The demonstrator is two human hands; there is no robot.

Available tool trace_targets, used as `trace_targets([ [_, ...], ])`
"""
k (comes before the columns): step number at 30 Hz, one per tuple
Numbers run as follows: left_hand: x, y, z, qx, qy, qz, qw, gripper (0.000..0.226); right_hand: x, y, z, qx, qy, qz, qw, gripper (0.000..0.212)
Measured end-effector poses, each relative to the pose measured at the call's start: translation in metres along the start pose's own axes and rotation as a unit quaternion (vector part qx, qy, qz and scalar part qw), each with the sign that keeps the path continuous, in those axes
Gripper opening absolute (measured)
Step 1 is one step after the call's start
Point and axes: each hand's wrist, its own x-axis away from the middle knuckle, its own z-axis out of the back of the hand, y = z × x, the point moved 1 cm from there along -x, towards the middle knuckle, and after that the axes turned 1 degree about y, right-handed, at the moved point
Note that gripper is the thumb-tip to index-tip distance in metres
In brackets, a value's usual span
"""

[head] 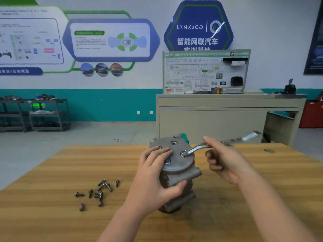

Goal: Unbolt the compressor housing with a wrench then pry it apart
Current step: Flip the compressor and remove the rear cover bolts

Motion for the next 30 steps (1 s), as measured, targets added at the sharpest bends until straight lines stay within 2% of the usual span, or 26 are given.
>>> trace_targets([
  [2, 0.0, -0.003, -0.005, 0.029, 0.016, -0.003, 0.999, 0.071, -0.021, -0.019, -0.005, 0.076, 0.008, -0.053, 0.996, 0.03],
  [4, 0.001, -0.005, -0.014, 0.049, 0.045, -0.009, 0.998, 0.067, -0.039, -0.039, -0.021, 0.226, 0.023, -0.023, 0.974, 0.035],
  [5, 0.002, -0.005, -0.019, 0.059, 0.067, -0.018, 0.996, 0.066, -0.044, -0.046, -0.034, 0.313, 0.026, 0.011, 0.949, 0.036],
  [8, -0.002, -0.007, -0.032, 0.071, 0.128, -0.05, 0.988, 0.066, -0.042, -0.052, -0.083, 0.523, 0.012, 0.121, 0.844, 0.034],
  [10, 0.001, -0.011, -0.041, 0.064, 0.156, -0.032, 0.985, 0.078, -0.024, -0.041, -0.107, 0.625, -0.011, 0.188, 0.757, 0.03],
  [12, 0.014, -0.02, -0.05, 0.083, 0.179, 0.077, 0.977, 0.105, 0.002, -0.027, -0.114, 0.678, -0.005, 0.284, 0.678, 0.032],
  [14, 0.025, -0.027, -0.055, 0.125, 0.158, 0.189, 0.961, 0.12, 0.033, -0.016, -0.109, 0.666, 0.013, 0.39, 0.636, 0.037],
  [15, 0.027, -0.028, -0.056, 0.159, 0.142, 0.187, 0.959, 0.114, 0.045, -0.011, -0.104, 0.653, 0.005, 0.426, 0.626, 0.04],
  [16, 0.028, -0.031, -0.059, 0.17, 0.143, 0.151, 0.963, 0.096, 0.055, -0.007, -0.1, 0.637, -0.013, 0.451, 0.625, 0.043],
  [17, 0.032, -0.036, -0.061, 0.21, 0.157, 0.129, 0.956, 0.065, 0.061, -0.002, -0.094, 0.604, -0.024, 0.493, 0.626, 0.043],
  [18, 0.03, -0.04, -0.061, 0.205, 0.165, 0.145, 0.954, 0.048, 0.063, 0.005, -0.085, 0.556, -0.029, 0.533, 0.637, 0.04],
  [19, 0.03, -0.043, -0.061, 0.238, 0.142, 0.17, 0.946, 0.059, 0.065, 0.012, -0.076, 0.503, -0.029, 0.56, 0.657, 0.033],
  [20, 0.037, -0.047, -0.064, 0.272, 0.095, 0.146, 0.946, 0.071, 0.067, 0.019, -0.066, 0.457, -0.038, 0.569, 0.683, 0.025],
  [22, 0.045, -0.056, -0.072, 0.32, 0.109, 0.197, 0.92, 0.103, 0.071, 0.031, -0.043, 0.366, -0.055, 0.54, 0.756, 0.02],
  [24, 0.047, -0.061, -0.073, 0.335, 0.114, 0.209, 0.912, 0.112, 0.071, 0.038, -0.022, 0.219, -0.007, 0.473, 0.853, 0.014],
  [26, 0.044, -0.059, -0.073, 0.322, 0.11, 0.197, 0.92, 0.111, 0.059, 0.038, -0.007, -0.01, 0.037, 0.324, 0.945, 0.029],
  [27, 0.043, -0.057, -0.073, 0.314, 0.108, 0.198, 0.922, 0.111, 0.047, 0.036, 0.0, -0.096, 0.031, 0.239, 0.966, 0.032],
  [28, 0.042, -0.052, -0.071, 0.314, 0.101, 0.201, 0.923, 0.111, 0.035, 0.03, 0.005, -0.124, 0.027, 0.173, 0.977, 0.036],
  [30, 0.041, -0.046, -0.071, 0.306, 0.097, 0.205, 0.925, 0.107, 0.01, 0.015, 0.015, -0.09, 0.051, 0.09, 0.991, 0.033],
])
